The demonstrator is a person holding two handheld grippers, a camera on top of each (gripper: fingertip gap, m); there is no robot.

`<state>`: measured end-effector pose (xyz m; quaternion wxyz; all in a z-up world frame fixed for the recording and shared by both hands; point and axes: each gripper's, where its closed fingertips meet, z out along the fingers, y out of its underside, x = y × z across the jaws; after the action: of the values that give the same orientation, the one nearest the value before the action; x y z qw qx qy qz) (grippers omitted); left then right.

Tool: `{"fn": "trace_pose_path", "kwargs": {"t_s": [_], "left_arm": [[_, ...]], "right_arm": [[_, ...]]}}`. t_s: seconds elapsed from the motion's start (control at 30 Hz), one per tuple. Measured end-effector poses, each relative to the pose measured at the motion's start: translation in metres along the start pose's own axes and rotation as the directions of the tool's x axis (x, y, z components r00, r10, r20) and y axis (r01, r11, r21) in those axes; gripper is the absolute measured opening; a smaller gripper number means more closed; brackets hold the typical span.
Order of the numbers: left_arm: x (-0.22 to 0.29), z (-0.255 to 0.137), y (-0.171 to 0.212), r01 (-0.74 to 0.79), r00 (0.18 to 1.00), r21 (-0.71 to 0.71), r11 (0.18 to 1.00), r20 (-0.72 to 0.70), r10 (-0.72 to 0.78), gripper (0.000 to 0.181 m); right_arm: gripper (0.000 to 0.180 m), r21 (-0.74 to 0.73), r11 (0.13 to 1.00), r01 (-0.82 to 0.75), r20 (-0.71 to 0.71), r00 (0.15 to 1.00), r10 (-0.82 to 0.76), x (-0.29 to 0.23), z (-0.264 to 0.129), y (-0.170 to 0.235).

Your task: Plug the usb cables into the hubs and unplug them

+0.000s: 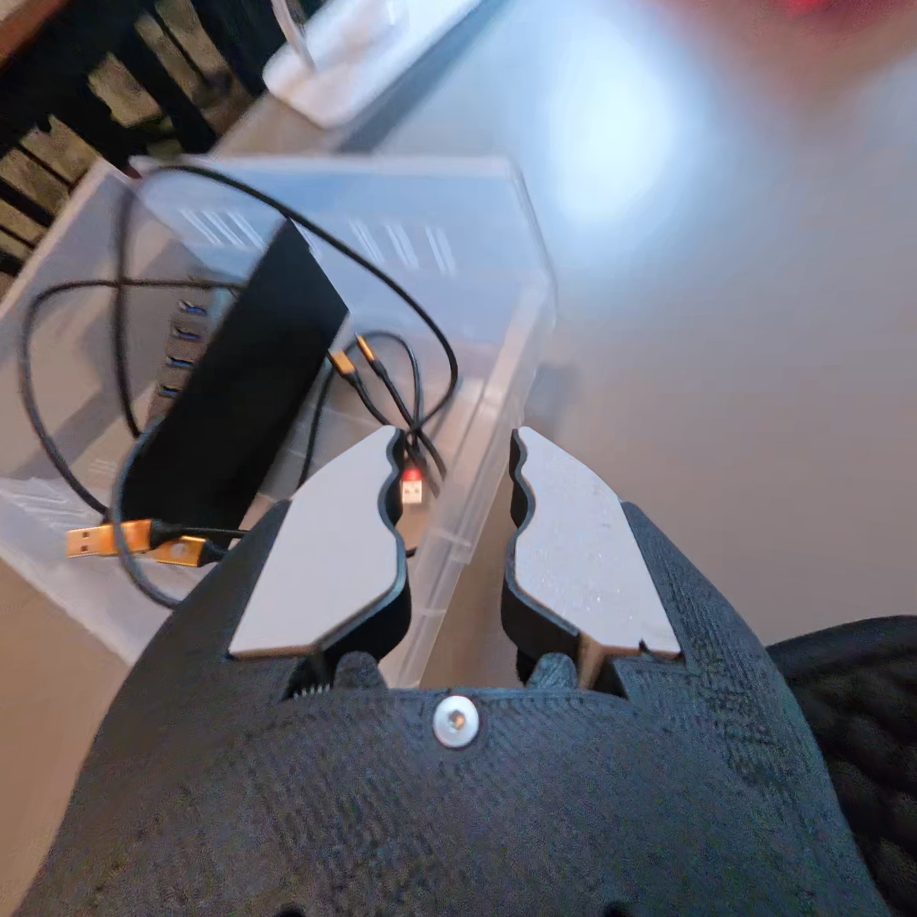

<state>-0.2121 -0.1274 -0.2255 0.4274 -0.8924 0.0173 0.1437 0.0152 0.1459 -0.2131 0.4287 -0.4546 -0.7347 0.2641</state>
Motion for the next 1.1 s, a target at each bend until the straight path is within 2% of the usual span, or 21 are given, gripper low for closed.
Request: {"fn": "trace_pose_path", "kwargs": {"t_s": [0.07, 0.13, 0.2, 0.3, 0.47, 0.57, 0.73, 0.83, 0.9, 0.97, 1.1], "left_arm": [[-0.022, -0.024, -0.026, 0.103, 0.995, 0.118, 0.988, 0.002, -0.104, 0.038], [-0.058, -0.038, -0.04, 0.146, 0.985, 0.15, 0.978, 0.069, -0.158, 0.036], [-0.093, -0.04, -0.048, 0.17, 0.977, 0.116, 0.979, 0.112, -0.183, 0.034], [-0.138, -0.021, -0.047, 0.213, 0.969, -0.012, 0.977, 0.129, -0.21, 0.037], [-0.177, 0.039, -0.019, 0.215, 0.976, -0.317, 0.924, 0.096, -0.194, 0.039], [-0.194, 0.073, 0.001, 0.18, 0.983, -0.462, 0.868, 0.102, -0.15, 0.04], [-0.199, 0.114, 0.021, 0.169, 0.979, -0.618, 0.768, 0.016, -0.202, 0.047], [-0.193, 0.128, 0.02, 0.212, 0.945, -0.644, 0.735, -0.059, -0.323, 0.048], [-0.195, 0.133, 0.028, 0.186, 0.947, -0.689, 0.701, -0.066, -0.316, 0.044], [-0.189, 0.136, 0.035, 0.135, 0.951, -0.729, 0.671, -0.094, -0.294, 0.049], [-0.179, 0.141, 0.04, 0.096, 0.947, -0.752, 0.652, -0.133, -0.293, 0.051]], "right_arm": [[0.054, 0.113, 0.991, -0.073, 0.005, 0.997, 0.073, -0.007, -0.004, -0.015], [0.0, 0.226, 0.967, -0.114, -0.014, 0.993, 0.12, -0.008, -0.006, -0.025], [0.0, 0.266, 0.946, -0.188, 0.006, 0.981, 0.193, -0.011, -0.001, -0.026], [0.001, 0.303, 0.922, -0.241, -0.061, 0.961, 0.271, -0.003, 0.004, -0.021], [0.038, 0.301, 0.902, -0.308, -0.085, 0.934, 0.348, 0.0, 0.011, -0.007], [0.043, 0.304, 0.903, -0.304, -0.096, 0.933, 0.347, 0.002, 0.011, -0.005], [0.043, 0.309, 0.9, -0.308, -0.077, 0.935, 0.346, 0.0, 0.01, -0.005], [0.043, 0.302, 0.906, -0.297, -0.072, 0.94, 0.332, 0.0, 0.011, -0.003], [0.042, 0.305, 0.907, -0.291, -0.069, 0.943, 0.326, 0.001, 0.011, -0.003], [0.041, 0.307, 0.907, -0.288, -0.067, 0.944, 0.323, 0.002, 0.01, -0.004], [0.04, 0.311, 0.903, -0.296, -0.046, 0.944, 0.326, 0.001, 0.009, -0.005]]}}
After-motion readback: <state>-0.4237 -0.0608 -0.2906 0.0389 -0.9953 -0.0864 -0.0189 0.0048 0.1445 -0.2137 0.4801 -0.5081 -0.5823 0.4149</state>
